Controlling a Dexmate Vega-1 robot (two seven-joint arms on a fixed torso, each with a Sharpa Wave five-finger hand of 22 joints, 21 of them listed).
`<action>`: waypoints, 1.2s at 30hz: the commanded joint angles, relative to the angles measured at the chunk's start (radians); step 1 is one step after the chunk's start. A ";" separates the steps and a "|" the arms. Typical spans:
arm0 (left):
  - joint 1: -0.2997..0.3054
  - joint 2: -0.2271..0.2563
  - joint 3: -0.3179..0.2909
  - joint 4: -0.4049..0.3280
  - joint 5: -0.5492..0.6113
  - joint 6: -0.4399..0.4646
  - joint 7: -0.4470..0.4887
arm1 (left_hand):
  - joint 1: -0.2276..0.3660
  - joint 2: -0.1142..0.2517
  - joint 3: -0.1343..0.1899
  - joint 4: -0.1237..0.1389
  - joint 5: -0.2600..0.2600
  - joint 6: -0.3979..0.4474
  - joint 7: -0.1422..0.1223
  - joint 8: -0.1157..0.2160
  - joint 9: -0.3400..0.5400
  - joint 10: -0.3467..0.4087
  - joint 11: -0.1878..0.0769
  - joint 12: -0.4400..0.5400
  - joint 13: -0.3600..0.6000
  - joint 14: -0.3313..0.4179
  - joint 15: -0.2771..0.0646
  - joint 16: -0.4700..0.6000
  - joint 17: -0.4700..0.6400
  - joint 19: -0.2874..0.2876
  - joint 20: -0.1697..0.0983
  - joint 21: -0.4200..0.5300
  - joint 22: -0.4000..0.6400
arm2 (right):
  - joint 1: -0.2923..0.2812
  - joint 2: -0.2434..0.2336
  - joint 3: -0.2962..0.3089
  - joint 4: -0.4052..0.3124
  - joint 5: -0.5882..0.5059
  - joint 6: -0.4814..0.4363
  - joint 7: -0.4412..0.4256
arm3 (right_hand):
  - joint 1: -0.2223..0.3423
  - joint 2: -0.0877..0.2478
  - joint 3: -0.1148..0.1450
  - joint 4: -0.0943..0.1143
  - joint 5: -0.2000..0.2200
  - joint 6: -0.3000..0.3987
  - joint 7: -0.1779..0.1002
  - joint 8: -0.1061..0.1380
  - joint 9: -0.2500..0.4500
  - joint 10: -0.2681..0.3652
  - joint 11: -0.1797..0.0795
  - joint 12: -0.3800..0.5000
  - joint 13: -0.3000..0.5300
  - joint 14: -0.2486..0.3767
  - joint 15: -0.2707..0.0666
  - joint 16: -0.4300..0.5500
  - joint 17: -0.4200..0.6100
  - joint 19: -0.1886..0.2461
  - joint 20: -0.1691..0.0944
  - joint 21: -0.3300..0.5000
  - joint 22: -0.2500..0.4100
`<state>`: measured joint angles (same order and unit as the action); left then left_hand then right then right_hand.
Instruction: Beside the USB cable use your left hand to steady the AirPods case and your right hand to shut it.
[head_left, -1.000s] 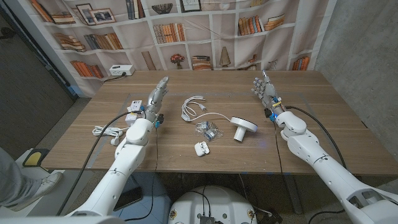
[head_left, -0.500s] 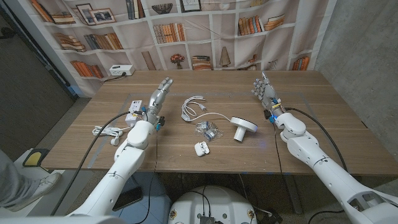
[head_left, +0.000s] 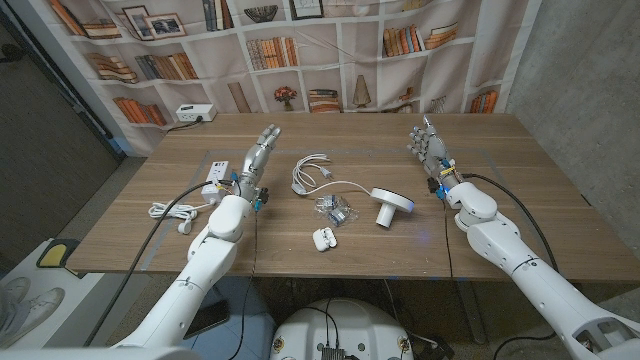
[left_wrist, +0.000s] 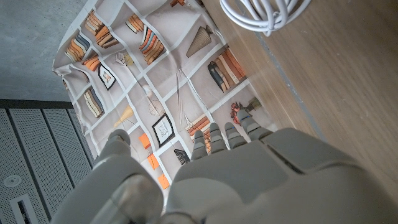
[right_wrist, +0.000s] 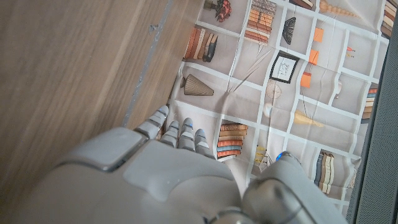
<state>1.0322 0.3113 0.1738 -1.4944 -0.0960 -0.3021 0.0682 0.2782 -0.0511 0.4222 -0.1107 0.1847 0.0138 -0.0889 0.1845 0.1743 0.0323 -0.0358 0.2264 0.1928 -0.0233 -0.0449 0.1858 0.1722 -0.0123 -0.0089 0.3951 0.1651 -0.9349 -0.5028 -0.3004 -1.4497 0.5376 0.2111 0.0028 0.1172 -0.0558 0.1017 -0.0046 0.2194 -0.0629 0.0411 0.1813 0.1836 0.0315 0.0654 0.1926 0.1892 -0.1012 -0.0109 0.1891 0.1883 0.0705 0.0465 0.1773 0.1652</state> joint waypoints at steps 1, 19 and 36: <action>0.025 -0.021 0.020 -0.035 0.000 0.029 0.038 | 0.011 0.002 0.000 -0.006 -0.001 -0.007 0.001 -0.001 0.003 0.010 0.001 0.004 0.005 0.000 -0.002 0.002 0.003 0.003 0.001 -0.009 0.004 | -0.053 -0.054 0.038 -0.083 0.021 -0.016 0.017 | 0.015 -0.003 0.004 -0.006 -0.002 -0.014 0.000 0.003 0.004 -0.004 -0.003 0.004 0.003 0.001 -0.005 0.004 0.005 0.001 0.004 0.005 0.004; 0.068 -0.023 0.033 -0.097 0.029 0.062 0.088 | 0.013 0.004 -0.001 -0.010 -0.001 -0.013 0.004 -0.002 0.003 0.003 0.001 -0.001 0.005 -0.004 0.000 0.000 0.003 0.006 0.000 -0.018 0.004 | -0.037 -0.065 0.044 -0.049 0.035 0.001 0.071 | 0.020 -0.003 0.002 -0.013 -0.003 0.007 -0.006 0.013 0.003 0.006 -0.014 0.007 0.003 0.010 -0.015 0.008 0.005 0.000 0.001 0.007 0.004; 0.167 -0.008 0.012 -0.164 0.036 0.047 0.121 | 0.018 0.008 -0.001 -0.014 -0.001 -0.019 0.003 -0.003 0.003 -0.002 -0.001 -0.004 0.006 -0.011 -0.002 -0.003 0.003 0.009 -0.003 -0.028 0.004 | -0.013 -0.053 0.010 -0.066 0.013 -0.015 0.073 | 0.020 -0.003 0.000 -0.016 -0.004 -0.005 0.005 0.009 0.003 -0.007 -0.004 0.003 0.003 -0.006 -0.008 0.003 0.005 -0.009 0.004 0.006 0.004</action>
<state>1.1434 0.2987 0.1949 -1.6206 -0.0651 -0.2496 0.1657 0.2859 -0.0434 0.4208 -0.1174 0.1847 0.0015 -0.0840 0.1810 0.1742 0.0322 -0.0357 0.2264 0.1928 -0.0270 -0.0411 0.1858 0.1724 -0.0089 -0.0053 0.3719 0.1650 -0.9748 -0.5648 -0.2674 -1.5162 0.5586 0.2128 0.0603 0.1294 -0.0600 0.1009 -0.0138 0.2194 -0.0627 0.0414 0.1926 0.1836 0.0294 0.0568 0.1964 0.1892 -0.0962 -0.0226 0.1890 0.1882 0.0650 0.0520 0.1811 0.1651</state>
